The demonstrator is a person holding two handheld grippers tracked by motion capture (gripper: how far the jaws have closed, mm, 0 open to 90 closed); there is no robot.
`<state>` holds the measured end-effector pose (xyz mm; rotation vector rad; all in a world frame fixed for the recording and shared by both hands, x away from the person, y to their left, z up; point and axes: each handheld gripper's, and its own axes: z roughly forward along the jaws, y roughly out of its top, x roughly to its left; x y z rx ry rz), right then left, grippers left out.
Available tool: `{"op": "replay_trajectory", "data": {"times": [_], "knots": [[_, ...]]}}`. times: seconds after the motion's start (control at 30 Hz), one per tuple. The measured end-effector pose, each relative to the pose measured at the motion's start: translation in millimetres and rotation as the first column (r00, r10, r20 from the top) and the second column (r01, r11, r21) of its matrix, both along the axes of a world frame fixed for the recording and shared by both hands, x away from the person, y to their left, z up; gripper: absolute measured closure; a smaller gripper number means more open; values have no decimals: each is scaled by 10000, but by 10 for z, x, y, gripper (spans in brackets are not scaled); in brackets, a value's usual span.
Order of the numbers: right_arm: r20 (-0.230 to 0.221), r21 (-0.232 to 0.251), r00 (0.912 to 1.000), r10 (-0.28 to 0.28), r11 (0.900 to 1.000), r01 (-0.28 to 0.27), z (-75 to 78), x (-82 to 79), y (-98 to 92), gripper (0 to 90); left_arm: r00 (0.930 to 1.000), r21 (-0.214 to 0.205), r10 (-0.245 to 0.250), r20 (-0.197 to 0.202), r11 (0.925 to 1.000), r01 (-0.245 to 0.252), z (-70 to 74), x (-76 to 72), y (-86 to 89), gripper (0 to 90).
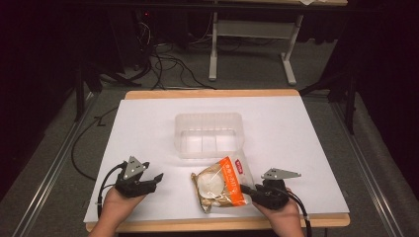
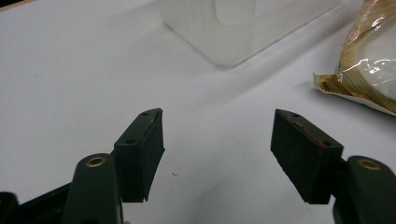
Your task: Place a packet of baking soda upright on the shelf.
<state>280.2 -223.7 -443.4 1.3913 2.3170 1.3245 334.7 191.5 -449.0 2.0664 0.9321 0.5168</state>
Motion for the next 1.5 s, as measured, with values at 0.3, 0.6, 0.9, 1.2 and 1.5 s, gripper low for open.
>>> {"op": "replay_trajectory", "data": {"times": [0.3,0.6,0.9,1.2,1.5], "knots": [[961,618,9954,-55,9981,-5,170,-59,-45,900,10000,74,-25,8,10000,25,-1,-5,-4,350],[1618,950,9839,-753,9936,604,304,-102,-265,900,10000,152,-70,-9,9999,70,-6,-4,-16,350],[2117,1128,9648,-1559,9845,1344,403,-136,-525,900,10000,159,-71,-6,9998,71,-3,-4,-10,350],[2671,997,9322,-2442,9692,2253,503,-148,-743,900,10000,160,-66,11,9998,66,-2,-5,-13,350],[3263,292,9058,-2703,9607,2762,657,-2,-783,900,10000,239,-71,-6,9997,71,-12,-2,-21,349]]}}
